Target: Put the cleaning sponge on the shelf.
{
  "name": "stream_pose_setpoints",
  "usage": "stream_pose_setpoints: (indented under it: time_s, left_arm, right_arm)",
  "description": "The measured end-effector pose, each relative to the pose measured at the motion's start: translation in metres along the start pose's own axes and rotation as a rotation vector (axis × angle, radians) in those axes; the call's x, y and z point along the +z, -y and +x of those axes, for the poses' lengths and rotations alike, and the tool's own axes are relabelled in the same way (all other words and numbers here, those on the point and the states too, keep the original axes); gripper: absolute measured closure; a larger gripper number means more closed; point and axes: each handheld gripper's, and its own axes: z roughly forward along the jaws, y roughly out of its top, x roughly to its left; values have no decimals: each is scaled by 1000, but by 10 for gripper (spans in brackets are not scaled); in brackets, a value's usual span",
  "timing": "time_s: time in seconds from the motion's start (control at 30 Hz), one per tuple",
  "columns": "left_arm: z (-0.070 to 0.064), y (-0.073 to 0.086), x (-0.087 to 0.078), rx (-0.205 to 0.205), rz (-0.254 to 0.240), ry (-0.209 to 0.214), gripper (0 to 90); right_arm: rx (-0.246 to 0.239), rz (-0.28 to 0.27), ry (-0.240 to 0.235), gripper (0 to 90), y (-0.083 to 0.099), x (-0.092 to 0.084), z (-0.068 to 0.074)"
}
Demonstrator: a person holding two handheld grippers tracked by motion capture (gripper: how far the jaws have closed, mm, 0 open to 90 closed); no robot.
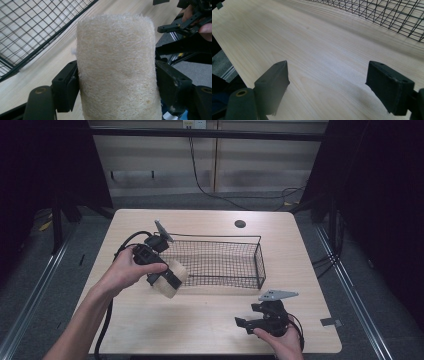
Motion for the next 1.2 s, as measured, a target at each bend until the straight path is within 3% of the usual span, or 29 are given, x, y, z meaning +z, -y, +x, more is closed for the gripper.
stream_pose_setpoints:
  time_s: [0.23,0.33,0.37,0.43,0.53,0.83,1.2]
  left_arm:
    - [4,-7,-13,-3,-1,-23,266]
    - [4,-12,-21,-15,-17,-36,266]
    - [3,-13,-22,-43,-44,-36,266]
    - [5,-16,-24,-34,-28,-47,266]
    - [8,-19,-24,-57,-44,-40,266]
    - [18,-26,-20,-121,-36,-112,267]
    - [23,-37,-14,-209,-71,-181,267]
  right_arm:
    - [-1,-1,0,177,0,0,0]
    - [0,0,0,177,0,0,0]
    - [0,-1,1,177,0,0,0]
    - [3,-1,1,177,0,0,0]
    - [0,-1,1,177,0,0,0]
    - [-1,0,-2,177,0,0,0]
    - [-4,1,-6,177,0,1,1]
